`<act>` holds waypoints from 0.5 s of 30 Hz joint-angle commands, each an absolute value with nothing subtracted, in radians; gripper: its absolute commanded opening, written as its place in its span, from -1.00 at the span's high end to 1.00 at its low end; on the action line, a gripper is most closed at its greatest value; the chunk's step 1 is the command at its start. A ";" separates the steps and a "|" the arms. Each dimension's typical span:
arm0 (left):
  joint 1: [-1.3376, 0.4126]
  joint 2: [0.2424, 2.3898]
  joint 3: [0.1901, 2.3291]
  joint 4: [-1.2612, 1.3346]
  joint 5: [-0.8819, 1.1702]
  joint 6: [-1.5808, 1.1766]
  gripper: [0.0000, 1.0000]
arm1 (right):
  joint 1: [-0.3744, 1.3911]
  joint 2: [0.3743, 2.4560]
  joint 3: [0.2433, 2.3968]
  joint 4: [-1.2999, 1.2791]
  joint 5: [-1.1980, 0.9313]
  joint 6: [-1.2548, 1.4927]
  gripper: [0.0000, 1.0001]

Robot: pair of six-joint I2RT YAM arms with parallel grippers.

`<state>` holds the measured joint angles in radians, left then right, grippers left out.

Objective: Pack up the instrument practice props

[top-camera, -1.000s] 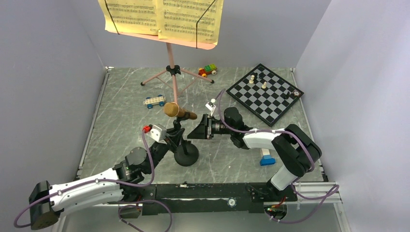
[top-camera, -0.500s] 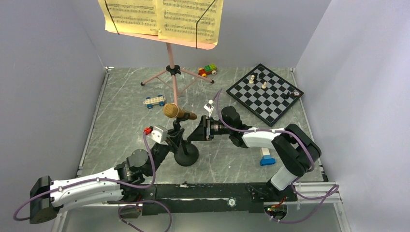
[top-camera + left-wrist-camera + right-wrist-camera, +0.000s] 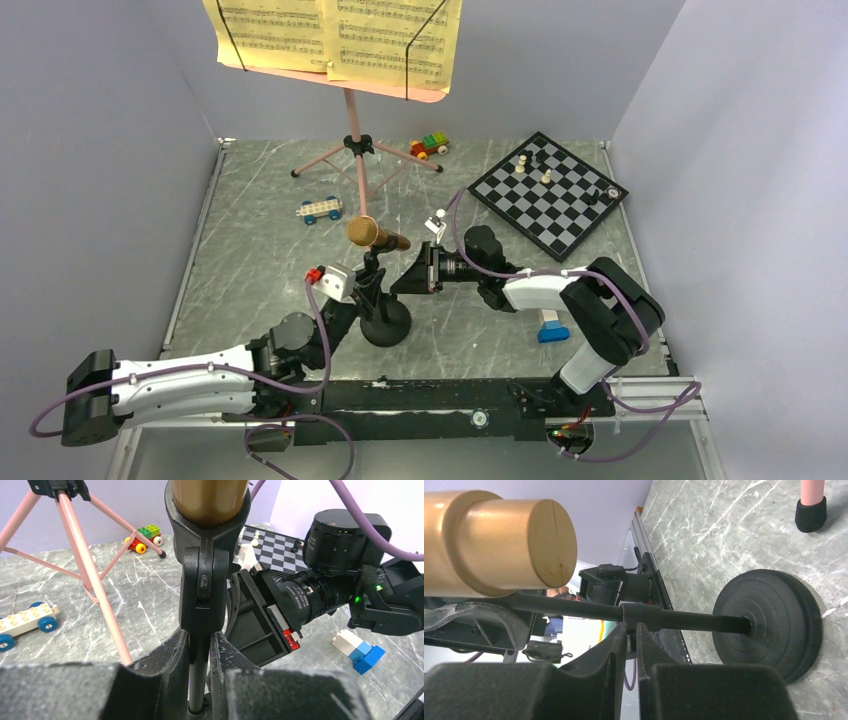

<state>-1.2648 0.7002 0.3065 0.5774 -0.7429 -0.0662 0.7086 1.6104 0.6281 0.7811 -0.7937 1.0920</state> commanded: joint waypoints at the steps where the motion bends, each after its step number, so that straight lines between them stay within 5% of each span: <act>1: -1.285 0.736 0.321 0.542 -0.803 -0.094 1.00 | 0.716 1.550 0.611 0.827 -0.804 1.094 0.66; 5: -1.287 0.748 0.302 0.627 -0.812 -0.051 1.00 | 0.713 1.504 0.584 0.763 -0.775 1.088 -0.02; 8: -1.287 0.764 0.279 0.784 -0.811 0.064 1.00 | 0.710 1.499 0.561 0.794 -0.769 1.123 -0.35; 15: -1.287 0.801 0.290 0.900 -0.774 0.176 1.00 | 0.700 1.530 0.559 0.918 -0.772 1.252 -0.34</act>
